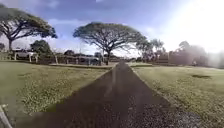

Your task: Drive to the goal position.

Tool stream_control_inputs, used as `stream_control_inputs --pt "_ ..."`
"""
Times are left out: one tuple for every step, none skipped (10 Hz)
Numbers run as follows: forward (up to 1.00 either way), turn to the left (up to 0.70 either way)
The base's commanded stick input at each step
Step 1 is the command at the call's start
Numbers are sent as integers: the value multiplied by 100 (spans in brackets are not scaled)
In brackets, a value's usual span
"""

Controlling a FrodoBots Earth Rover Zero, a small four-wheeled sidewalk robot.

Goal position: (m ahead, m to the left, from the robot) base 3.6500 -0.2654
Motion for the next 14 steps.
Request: stream_control_inputs --pt "70 0" --pt "70 0" --pt "70 0" --pt "70 0" --pt "70 0" --pt "70 0" --pt "70 0" --pt "70 0" --pt "70 0" --pt "70 0" --pt "70 0" --pt "70 0" --pt "70 0" --pt "70 0"
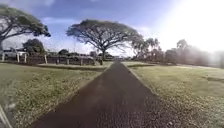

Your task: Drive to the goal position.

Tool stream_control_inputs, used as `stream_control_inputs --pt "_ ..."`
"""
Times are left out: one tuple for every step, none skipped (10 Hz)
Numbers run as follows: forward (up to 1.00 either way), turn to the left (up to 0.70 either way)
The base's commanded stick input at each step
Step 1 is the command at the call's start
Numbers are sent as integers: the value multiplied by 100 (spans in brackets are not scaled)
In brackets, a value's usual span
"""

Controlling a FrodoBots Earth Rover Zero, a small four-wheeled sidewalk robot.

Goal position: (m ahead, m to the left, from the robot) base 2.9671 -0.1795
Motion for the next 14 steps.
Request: stream_control_inputs --pt "70 0" --pt "70 0" --pt "70 0" --pt "70 -1" --pt "70 -16" --pt "70 -30" --pt "70 -35" --pt "70 -35" --pt "70 -35" --pt "70 -25" --pt "70 -14" --pt "70 -3" --pt "70 0" --pt "70 0"
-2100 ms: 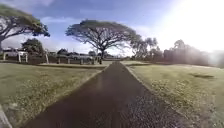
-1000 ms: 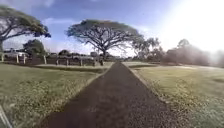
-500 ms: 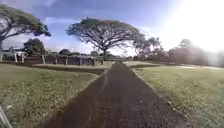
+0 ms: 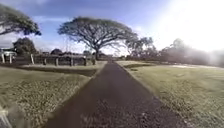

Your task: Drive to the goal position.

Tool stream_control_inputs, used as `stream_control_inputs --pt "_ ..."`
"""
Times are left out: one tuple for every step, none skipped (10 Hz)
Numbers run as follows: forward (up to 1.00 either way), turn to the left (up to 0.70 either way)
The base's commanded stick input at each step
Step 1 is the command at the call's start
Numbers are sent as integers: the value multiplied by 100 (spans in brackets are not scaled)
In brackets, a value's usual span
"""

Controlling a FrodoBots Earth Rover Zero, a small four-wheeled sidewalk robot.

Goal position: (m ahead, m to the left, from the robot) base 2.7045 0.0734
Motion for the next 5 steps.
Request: stream_control_inputs --pt "70 0" --pt "70 0" --pt "70 0" --pt "70 0" --pt "70 0"
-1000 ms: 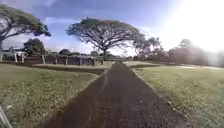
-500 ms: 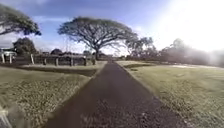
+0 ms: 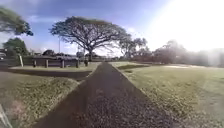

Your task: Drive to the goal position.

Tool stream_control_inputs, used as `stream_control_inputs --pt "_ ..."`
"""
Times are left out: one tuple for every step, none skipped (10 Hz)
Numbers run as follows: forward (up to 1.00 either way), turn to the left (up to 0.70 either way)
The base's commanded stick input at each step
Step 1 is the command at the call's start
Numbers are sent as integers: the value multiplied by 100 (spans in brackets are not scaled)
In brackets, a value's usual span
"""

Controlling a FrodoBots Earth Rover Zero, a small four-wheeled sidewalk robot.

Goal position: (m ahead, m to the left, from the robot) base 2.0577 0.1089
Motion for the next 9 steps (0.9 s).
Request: stream_control_inputs --pt "70 0" --pt "70 0" --pt "70 0" --pt "70 0" --pt "70 0" --pt "70 0" --pt "70 0" --pt "70 0" --pt "70 0"
